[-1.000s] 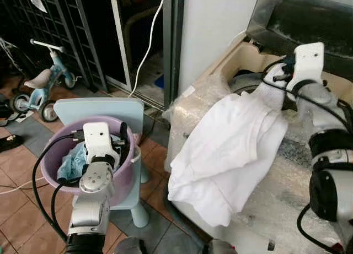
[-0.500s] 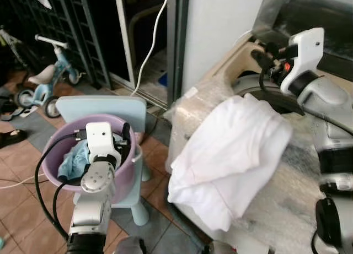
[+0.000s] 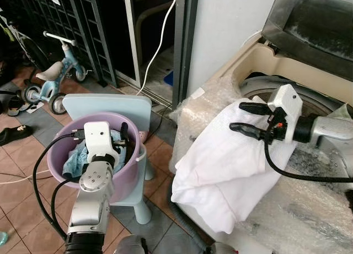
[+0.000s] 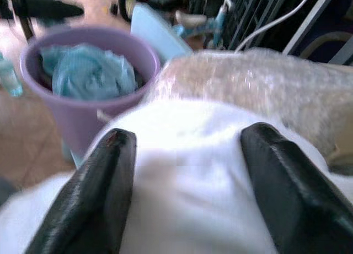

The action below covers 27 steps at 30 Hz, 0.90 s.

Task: Clothes washing

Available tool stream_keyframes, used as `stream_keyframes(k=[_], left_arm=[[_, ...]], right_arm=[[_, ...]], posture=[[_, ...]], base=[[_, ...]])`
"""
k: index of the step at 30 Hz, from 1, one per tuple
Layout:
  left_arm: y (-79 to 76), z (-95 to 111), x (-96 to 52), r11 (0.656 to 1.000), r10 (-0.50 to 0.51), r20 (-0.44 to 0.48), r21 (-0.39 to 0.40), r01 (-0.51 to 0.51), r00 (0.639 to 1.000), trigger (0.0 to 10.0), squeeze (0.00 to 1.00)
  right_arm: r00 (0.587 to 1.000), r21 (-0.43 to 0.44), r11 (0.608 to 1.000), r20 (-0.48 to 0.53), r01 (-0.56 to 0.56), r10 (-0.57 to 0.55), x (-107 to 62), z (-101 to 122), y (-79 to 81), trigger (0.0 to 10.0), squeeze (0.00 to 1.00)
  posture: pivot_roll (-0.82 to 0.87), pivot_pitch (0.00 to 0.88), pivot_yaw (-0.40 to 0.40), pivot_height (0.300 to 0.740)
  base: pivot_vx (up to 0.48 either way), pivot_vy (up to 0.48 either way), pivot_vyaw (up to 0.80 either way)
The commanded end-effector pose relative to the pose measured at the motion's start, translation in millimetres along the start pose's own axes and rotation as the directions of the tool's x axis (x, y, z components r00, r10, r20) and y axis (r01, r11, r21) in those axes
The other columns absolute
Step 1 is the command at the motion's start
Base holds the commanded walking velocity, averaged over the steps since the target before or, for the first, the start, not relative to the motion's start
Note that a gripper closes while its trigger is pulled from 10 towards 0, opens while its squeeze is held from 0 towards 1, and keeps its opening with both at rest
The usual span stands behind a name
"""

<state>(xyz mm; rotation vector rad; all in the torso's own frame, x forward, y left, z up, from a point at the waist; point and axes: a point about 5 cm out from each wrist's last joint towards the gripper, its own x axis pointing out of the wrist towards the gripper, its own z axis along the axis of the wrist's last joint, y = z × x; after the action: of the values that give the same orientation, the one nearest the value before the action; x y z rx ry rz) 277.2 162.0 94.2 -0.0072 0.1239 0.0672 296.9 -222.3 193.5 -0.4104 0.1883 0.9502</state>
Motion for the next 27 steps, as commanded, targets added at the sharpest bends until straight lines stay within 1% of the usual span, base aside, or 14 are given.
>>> stream_keyframes(k=[1, 2, 4, 5, 7, 8, 9, 10, 13, 17, 20, 27], left_arm=[[0.5, 2, 0.9, 1.0, -0.009, 0.002, -0.002, 0.009, 1.0, 10.0, 0.0], [0.5, 2, 1.0, 1.0, -0.01, 0.003, -0.001, 0.01, 1.0, 10.0, 0.0], [0.4, 2, 1.1, 1.0, -0.011, 0.002, -0.001, 0.011, 1.0, 10.0, 0.0], [0.0, 2, 1.2, 1.0, -0.012, 0.002, -0.001, 0.012, 1.0, 10.0, 0.0], [-0.3, 2, 1.2, 1.0, -0.012, 0.001, -0.002, 0.012, 1.0, 10.0, 0.0], [-0.7, 2, 1.2, 1.0, -0.012, 0.002, -0.002, 0.012, 1.0, 10.0, 0.0], [-0.9, 2, 1.2, 1.0, -0.012, 0.002, -0.003, 0.012, 1.0, 10.0, 0.0], [-1.2, 2, 1.1, 1.0, -0.011, 0.002, -0.003, 0.011, 1.0, 10.0, 0.0], [-1.2, 2, 0.9, 1.0, -0.009, 0.001, -0.004, 0.009, 1.0, 10.0, 0.0], [-0.8, 1, 0.7, 1.0, -0.006, -0.001, -0.005, 0.006, 1.0, 10.0, 0.0], [-1.4, 1, 0.3, 1.0, -0.006, -0.003, -0.007, 0.006, 1.0, 10.0, 0.0], [-2.1, 1, 0.1, 1.0, -0.003, -0.006, -0.013, 0.003, 1.0, 10.0, 0.0]], right_arm=[[0.999, -0.07, 0.997, -0.041, -0.026, 0.023, -1.4, 3, -0.6, 10.0, 1.0], [0.996, -0.126, 0.992, -0.091, -0.028, 0.017, -2.8, 0, -2.3, 10.0, 1.0], [0.989, -0.162, 0.986, -0.146, -0.048, 0.025, -3.7, -5, -1.0, 10.0, 1.0], [0.983, -0.175, 0.982, -0.181, -0.074, 0.042, -1.7, -11, 3.2, 4.7, 1.0], [0.98, -0.182, 0.98, -0.193, -0.082, 0.046, -0.1, -15, 5.1, 4.7, 1.0], [0.974, -0.178, 0.978, -0.218, -0.108, 0.068, 1.8, -20, 9.3, 0.0, 0.77], [0.969, -0.183, 0.975, -0.235, -0.127, 0.083, 2.8, -23, 12.3, 0.0, 0.32], [0.964, -0.19, 0.971, -0.251, -0.142, 0.092, 5.6, -28, 15.8, 0.0, 0.0], [0.966, -0.191, 0.971, -0.242, -0.142, 0.093, 9.7, -29, 17.0, 0.0, 0.0], [0.971, -0.199, 0.973, -0.226, -0.12, 0.073, 12.8, -29, 14.3, 0.0, 0.0], [0.968, -0.221, 0.969, -0.244, -0.11, 0.055, 12.3, -32, 11.7, 0.0, 0.0], [0.973, -0.203, 0.975, -0.225, -0.089, 0.042, 14.4, -32, 9.2, 0.0, 0.0]], posture=[[-0.05, 0.0, 0.018, 0.74], [-0.05, 0.0, 0.019, 0.74], [-0.05, 0.0, 0.018, 0.74], [-0.06, 0.0, 0.016, 0.74], [-0.05, 0.0, 0.016, 0.74], [-0.05, 0.0, 0.015, 0.74], [-0.05, 0.0, 0.014, 0.74], [-0.05, 0.0, 0.013, 0.74], [-0.05, 0.0, 0.011, 0.74], [-0.05, 0.0, 0.007, 0.74], [-0.05, 0.0, 0.003, 0.74], [-0.05, 0.0, 0.001, 0.74]], base=[[0.0, 0.0, 0.0], [0.0, 0.0, 0.0], [0.0, 0.0, 0.0], [0.0, 0.0, 0.0], [0.0, 0.0, 0.0], [0.0, 0.0, 0.0], [0.0, 0.0, 0.0], [0.0, 0.0, 0.0], [0.0, 0.0, 0.0], [0.0, 0.0, 0.0], [0.0, 0.0, 0.0], [0.0, 0.0, 0.0]])
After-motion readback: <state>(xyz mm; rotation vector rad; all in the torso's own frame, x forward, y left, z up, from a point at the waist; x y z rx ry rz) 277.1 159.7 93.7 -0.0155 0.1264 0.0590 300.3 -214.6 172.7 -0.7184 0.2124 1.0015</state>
